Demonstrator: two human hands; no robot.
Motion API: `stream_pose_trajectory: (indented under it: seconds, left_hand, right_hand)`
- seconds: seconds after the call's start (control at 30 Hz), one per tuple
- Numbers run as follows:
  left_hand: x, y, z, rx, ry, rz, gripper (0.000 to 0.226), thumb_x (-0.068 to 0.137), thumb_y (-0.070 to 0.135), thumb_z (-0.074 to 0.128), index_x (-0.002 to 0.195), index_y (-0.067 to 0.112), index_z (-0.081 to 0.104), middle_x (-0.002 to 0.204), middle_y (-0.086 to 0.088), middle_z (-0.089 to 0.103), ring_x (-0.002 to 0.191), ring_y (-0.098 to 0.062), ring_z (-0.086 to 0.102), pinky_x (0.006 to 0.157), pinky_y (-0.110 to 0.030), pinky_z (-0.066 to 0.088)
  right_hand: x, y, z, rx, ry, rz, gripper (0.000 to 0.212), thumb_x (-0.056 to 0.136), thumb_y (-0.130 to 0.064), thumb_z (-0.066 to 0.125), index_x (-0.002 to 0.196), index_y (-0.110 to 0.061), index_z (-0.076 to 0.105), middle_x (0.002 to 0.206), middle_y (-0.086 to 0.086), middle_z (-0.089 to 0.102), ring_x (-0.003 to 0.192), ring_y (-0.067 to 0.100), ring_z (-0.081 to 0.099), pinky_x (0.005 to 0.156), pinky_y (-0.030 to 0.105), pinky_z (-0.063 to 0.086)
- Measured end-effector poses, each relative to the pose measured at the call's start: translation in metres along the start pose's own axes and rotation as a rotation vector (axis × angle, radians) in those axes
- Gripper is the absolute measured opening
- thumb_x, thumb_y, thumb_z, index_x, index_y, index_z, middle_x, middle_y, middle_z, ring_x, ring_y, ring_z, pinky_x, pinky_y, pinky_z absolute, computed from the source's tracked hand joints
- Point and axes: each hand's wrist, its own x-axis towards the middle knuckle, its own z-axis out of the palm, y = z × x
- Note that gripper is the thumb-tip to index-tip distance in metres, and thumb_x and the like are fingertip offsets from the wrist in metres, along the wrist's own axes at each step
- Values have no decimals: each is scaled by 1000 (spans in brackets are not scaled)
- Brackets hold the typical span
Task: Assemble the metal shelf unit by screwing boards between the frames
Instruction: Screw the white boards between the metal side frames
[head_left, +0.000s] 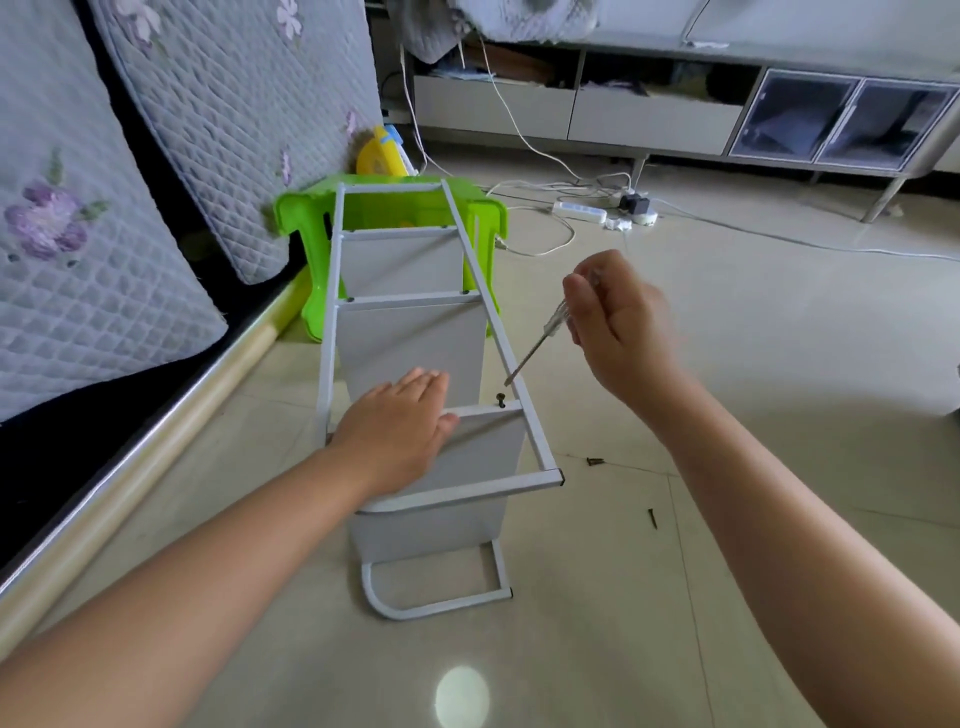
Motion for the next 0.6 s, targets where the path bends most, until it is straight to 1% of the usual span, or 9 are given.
stream_pose_trajectory:
  seconds: [0.07,0.13,0.17,0.23,0.3,0.37,0.43,0.5,0.6]
  left_hand:
    - [-1,0,0,-5,6,0,55,101,34,19,148,10,7,157,-5,9,144,-15,8,113,-27,12]
    - [-1,-1,1,-8,8,5,55,101,34,19,148,8,5,157,-6,8,144,-15,7,114,-27,9]
    - [-1,-1,1,-8,10,9,56,101,34,19,148,8,5,157,-6,7,145,-15,6,114,-27,8]
    - [-1,-1,2,-16,7,15,56,101,34,19,148,7,4,157,-7,6,145,-15,5,115,-26,7]
    - [-1,-1,3,-31,0,16,56,101,34,18,148,7,4,157,-7,5,145,-14,4,115,-26,6]
    - [-1,-1,3,-37,1,15,56,102,34,19,148,7,4,157,-6,6,145,-14,4,115,-26,5]
    - [-1,-1,3,-37,5,15,56,102,34,19,148,7,4,157,-6,6,145,-14,4,115,-26,5]
    - [-1,0,3,-43,5,13,56,102,34,19,148,7,5,157,-6,6,145,-14,4,115,-26,5]
    - [-2,0,3,-57,-3,12,56,102,34,18,148,7,4,157,-6,6,145,-14,3,115,-26,5]
  right_hand:
    - [-1,-3,5,-61,-60,-49,39,88,-35,38,85,2,51,53,-15,41,48,3,41,50,13,30]
    - [-3,-4,6,-111,-107,-80,39,89,-31,39,89,6,52,56,-4,46,53,19,41,49,24,24]
    - [-4,-4,7,-127,-116,-102,43,88,-34,38,89,6,52,59,1,49,56,20,43,49,26,22]
    - [-4,-5,9,-165,-114,-154,53,85,-42,30,89,6,53,61,8,54,56,23,46,49,28,22]
    - [-3,-4,10,-180,-112,-171,56,84,-42,27,89,7,53,63,14,59,56,28,52,52,25,26]
    - [-3,-5,11,-187,-116,-181,54,85,-39,28,88,8,53,59,11,56,54,29,53,53,24,30]
    - [-3,-6,14,-184,-116,-185,53,85,-37,29,86,9,53,57,0,47,51,21,44,51,23,27]
    - [-4,-5,16,-183,-116,-182,51,86,-36,30,86,10,53,57,-6,43,52,17,41,52,23,27]
    - [-4,-3,17,-188,-128,-168,52,86,-37,30,86,10,53,55,-7,41,51,18,41,54,26,31]
